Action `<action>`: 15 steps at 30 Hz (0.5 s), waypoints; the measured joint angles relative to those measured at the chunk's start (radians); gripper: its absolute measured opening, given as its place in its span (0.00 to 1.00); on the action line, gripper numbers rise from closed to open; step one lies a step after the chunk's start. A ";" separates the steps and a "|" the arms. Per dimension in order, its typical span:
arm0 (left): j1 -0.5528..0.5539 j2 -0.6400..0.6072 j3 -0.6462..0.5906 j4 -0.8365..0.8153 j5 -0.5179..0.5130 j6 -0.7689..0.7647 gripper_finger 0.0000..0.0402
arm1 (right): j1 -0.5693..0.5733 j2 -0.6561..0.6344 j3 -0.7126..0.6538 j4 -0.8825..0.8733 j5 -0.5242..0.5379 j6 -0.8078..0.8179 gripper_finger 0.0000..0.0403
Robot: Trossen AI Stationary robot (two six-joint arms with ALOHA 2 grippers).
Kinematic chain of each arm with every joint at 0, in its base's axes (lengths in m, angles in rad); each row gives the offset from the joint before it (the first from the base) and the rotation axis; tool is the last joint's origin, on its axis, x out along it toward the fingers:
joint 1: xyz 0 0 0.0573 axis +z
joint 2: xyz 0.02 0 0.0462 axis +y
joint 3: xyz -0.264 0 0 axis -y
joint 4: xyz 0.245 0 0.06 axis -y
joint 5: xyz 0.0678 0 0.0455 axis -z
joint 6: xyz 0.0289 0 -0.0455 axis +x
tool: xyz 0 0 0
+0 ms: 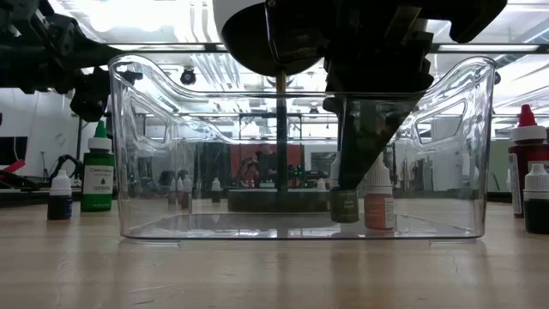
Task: Pick & Place food coloring
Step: Put the top small green food coloring bottle into the transparent bin
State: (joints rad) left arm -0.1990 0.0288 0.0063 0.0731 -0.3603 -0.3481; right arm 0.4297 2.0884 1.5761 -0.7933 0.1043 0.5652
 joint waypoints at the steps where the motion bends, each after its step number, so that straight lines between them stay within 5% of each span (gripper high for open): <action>1: 0.000 0.000 0.000 0.000 0.000 0.000 0.40 | 0.000 0.000 0.000 0.000 0.000 0.000 0.15; 15: 0.000 0.000 0.000 0.000 0.000 0.000 0.40 | -0.002 0.000 0.000 -0.004 -0.010 -0.001 0.30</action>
State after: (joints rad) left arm -0.1993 0.0288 0.0063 0.0731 -0.3607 -0.3481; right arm 0.4282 2.0880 1.5763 -0.7975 0.0943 0.5644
